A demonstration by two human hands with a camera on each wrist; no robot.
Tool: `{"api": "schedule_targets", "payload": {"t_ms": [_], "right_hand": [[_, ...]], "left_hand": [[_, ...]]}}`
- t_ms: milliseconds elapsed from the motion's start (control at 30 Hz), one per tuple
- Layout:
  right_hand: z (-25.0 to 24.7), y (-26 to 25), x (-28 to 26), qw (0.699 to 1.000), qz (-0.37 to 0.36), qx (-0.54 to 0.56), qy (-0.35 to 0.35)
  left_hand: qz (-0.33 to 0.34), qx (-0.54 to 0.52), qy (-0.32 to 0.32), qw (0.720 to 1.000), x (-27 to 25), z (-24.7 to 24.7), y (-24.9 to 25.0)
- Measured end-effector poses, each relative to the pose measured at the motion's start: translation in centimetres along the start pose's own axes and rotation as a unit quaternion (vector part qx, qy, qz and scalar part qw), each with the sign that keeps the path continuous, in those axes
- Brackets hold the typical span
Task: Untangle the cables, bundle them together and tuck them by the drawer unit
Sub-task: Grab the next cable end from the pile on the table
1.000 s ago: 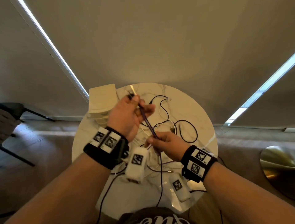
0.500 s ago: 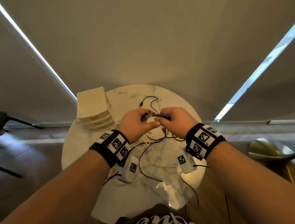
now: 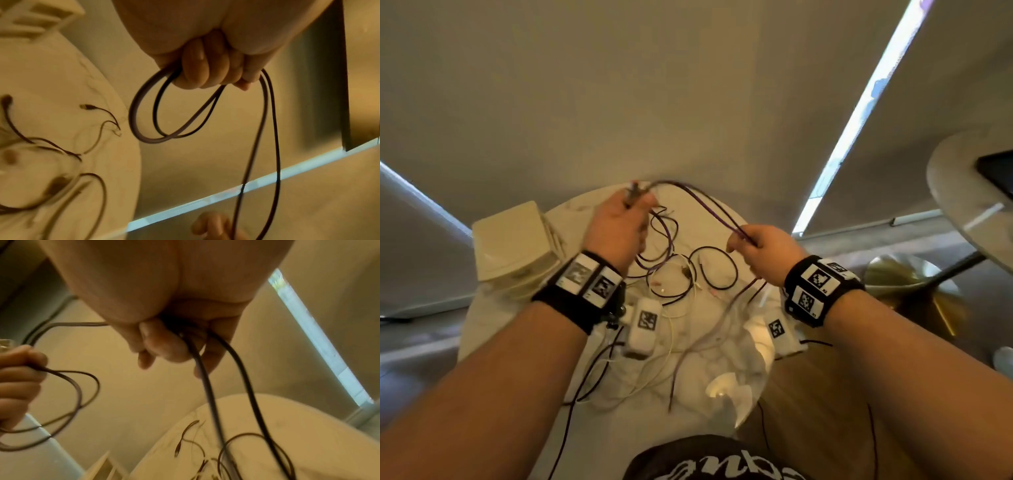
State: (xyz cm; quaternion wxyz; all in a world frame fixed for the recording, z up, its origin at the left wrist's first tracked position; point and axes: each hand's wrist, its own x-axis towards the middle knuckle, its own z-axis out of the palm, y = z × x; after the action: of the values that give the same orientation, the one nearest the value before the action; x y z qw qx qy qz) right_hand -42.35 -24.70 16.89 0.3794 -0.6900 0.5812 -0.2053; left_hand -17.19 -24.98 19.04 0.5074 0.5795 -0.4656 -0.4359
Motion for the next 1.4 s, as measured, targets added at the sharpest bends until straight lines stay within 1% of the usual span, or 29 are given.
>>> {"api": "schedule_targets", "payload": {"t_ms": [33,67,133,167,200,233,267,300,367,433,500,533,600,667,733,800,867,900,933,967,1000,1033,1067,1100,1167,1200,1267,1333,1400], "right_hand": [[-0.6,0.9,-0.1,0.998,-0.008,-0.004,0.057],[-1.3,1.2,-0.5,0.99,-0.03,0.021,0.134],[-2.5,1.0,-1.5,0.946,-0.113,0.109,0.285],[-2.8,0.8,-1.8,0.928,-0.148,0.127,0.317],[-3.0,0.5,-2.3,0.924,-0.17,0.121,0.32],[-2.9,0.7,-2.6,0.933,-0.174,0.086,0.305],[-2.6,1.4,-2.8,0.947,-0.155,0.027,0.279],[-2.2,2.4,-3.0,0.96,-0.118,-0.049,0.248],[-0.9,5.9,-3.3,0.971,-0.017,-0.168,0.171],[0.9,9.5,-3.7,0.979,0.075,-0.18,0.067],[2.8,12.0,-4.2,0.972,0.142,-0.184,-0.029],[3.6,12.9,-4.4,0.966,0.164,-0.193,-0.061],[4.5,13.5,-4.3,0.962,0.181,-0.189,-0.083],[4.7,13.2,-4.1,0.972,0.166,-0.145,-0.079],[4.6,11.5,-3.6,0.987,0.114,-0.086,-0.069],[4.4,8.5,-2.9,0.998,0.033,-0.041,-0.022],[4.2,4.8,-2.2,0.997,-0.064,-0.026,0.031],[4.2,2.9,-2.1,0.994,-0.098,-0.022,0.035],[4.4,1.5,-1.9,0.993,-0.113,-0.012,0.015],[4.8,0.3,-1.8,0.993,-0.113,0.007,-0.026],[5.3,-0.6,-2.0,0.992,-0.096,0.038,-0.075],[5.9,-1.3,-2.2,0.987,-0.082,0.085,-0.113],[6.4,-1.5,-2.4,0.982,-0.078,0.118,-0.127],[6.6,-1.5,-2.6,0.982,-0.083,0.115,-0.128],[6.8,-1.4,-2.7,0.985,-0.103,0.066,-0.124],[7.0,-1.2,-2.5,0.984,-0.107,0.058,-0.129],[7.6,-1.2,-2.0,0.977,-0.104,0.115,-0.144],[8.4,-1.6,-1.4,0.962,-0.1,0.201,-0.155],[8.8,-2.4,-1.1,0.963,-0.107,0.2,-0.144]], "left_hand": [[-0.008,-0.074,0.01,0.997,0.2,0.1,0.9],[-0.009,-0.119,0.011,0.993,0.4,0.3,1.6],[-0.005,-0.155,0.0,0.988,0.1,1.1,2.4],[-0.005,-0.153,-0.003,0.988,-0.2,1.7,2.2],[-0.01,-0.145,-0.008,0.989,-0.6,2.5,1.8],[-0.023,-0.129,-0.011,0.991,-1.1,3.2,1.2],[-0.037,-0.107,-0.009,0.994,-1.4,3.7,0.3],[-0.052,-0.081,-0.002,0.995,-1.7,4.0,-0.8],[-0.061,-0.011,0.011,0.998,-2.3,3.9,-2.9],[-0.043,0.109,0.002,0.993,-2.6,3.1,-4.7],[-0.031,0.172,-0.022,0.984,-3.3,3.1,-5.7],[-0.032,0.177,-0.037,0.983,-3.8,3.1,-6.0],[-0.034,0.174,-0.058,0.983,-4.9,3.4,-6.0],[-0.053,0.125,-0.046,0.99,-5.2,3.4,-5.9],[-0.079,0.008,-0.035,0.996,-5.0,3.5,-5.2],[-0.046,-0.031,-0.044,0.998,-5.0,4.0,-4.0],[-0.011,-0.058,-0.05,0.997,-5.5,4.6,-2.7],[0.001,-0.067,-0.046,0.997,-5.6,4.9,-2.0],[-0.014,-0.089,-0.051,0.995,-5.7,5.0,-1.5],[-0.04,-0.108,-0.079,0.99,-5.7,5.3,-1.4],[-0.05,-0.101,-0.063,0.992,-5.9,5.2,-1.1],[-0.026,-0.08,-0.027,0.996,-5.6,4.6,-1.5],[-0.025,-0.122,-0.007,0.992,-5.5,4.1,-1.4],[-0.003,-0.142,-0.008,0.99,-5.6,4.0,-1.2],[-0.01,-0.169,0.003,0.985,-5.3,3.3,-1.6],[-0.009,-0.154,0.009,0.988,-5.5,2.9,-1.6],[-0.004,-0.112,0.008,0.994,-6.0,2.3,-2.1],[-0.006,-0.056,-0.022,0.998,-6.4,2.0,-2.3],[-0.021,-0.046,-0.025,0.998,-6.3,2.0,-2.3]]}}
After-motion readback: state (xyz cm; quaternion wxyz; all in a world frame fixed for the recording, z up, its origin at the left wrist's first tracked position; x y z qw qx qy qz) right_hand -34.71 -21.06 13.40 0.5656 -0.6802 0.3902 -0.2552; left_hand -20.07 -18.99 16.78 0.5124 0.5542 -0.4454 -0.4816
